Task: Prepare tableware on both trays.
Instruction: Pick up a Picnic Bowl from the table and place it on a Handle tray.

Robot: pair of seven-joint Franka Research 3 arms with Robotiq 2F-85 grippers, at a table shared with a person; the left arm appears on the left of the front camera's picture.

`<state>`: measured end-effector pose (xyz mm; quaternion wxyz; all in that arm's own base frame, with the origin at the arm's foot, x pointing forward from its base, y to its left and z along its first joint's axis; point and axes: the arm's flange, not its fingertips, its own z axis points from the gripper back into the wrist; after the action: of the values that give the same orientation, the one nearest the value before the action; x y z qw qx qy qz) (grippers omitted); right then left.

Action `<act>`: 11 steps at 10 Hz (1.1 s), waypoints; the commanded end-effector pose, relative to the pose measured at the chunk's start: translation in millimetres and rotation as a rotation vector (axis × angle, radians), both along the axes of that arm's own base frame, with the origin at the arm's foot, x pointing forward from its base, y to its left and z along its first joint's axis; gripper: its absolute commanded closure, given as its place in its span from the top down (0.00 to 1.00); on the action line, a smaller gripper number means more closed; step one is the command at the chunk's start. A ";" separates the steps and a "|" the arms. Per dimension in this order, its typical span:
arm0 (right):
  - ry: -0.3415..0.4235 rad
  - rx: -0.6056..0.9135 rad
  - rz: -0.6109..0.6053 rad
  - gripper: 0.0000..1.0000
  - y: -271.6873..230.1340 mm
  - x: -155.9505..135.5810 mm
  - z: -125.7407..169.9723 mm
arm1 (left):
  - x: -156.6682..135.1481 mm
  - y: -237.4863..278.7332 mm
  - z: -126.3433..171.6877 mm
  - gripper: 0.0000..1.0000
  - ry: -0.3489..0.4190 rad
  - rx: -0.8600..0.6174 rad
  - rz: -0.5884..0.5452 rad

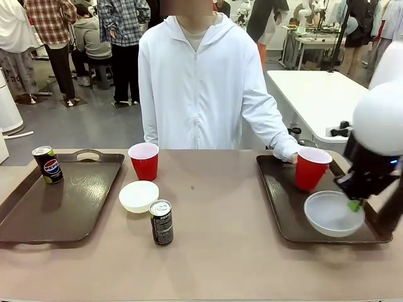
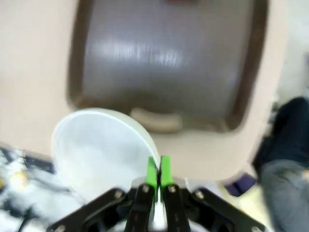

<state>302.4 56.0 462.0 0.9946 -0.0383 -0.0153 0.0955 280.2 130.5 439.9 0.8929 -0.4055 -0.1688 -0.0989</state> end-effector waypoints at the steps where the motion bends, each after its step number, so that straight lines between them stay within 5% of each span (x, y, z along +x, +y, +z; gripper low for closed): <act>1: 0.019 0.022 -0.028 0.02 -6.2 -45.5 14.6 | -0.8 0.8 0.7 1.00 -0.006 -0.008 0.000; 7: 0.016 0.071 -0.038 0.02 -4.0 -26.5 7.8 | -0.8 0.8 0.7 1.00 -0.006 -0.008 0.000; 11: -0.061 0.144 -0.088 0.02 1.3 29.7 -28.1 | -0.8 0.8 0.7 1.00 -0.006 -0.008 0.000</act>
<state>321.4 54.5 460.9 0.9971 0.0185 -0.0470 0.0573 280.2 130.6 439.9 0.8929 -0.4055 -0.1688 -0.0988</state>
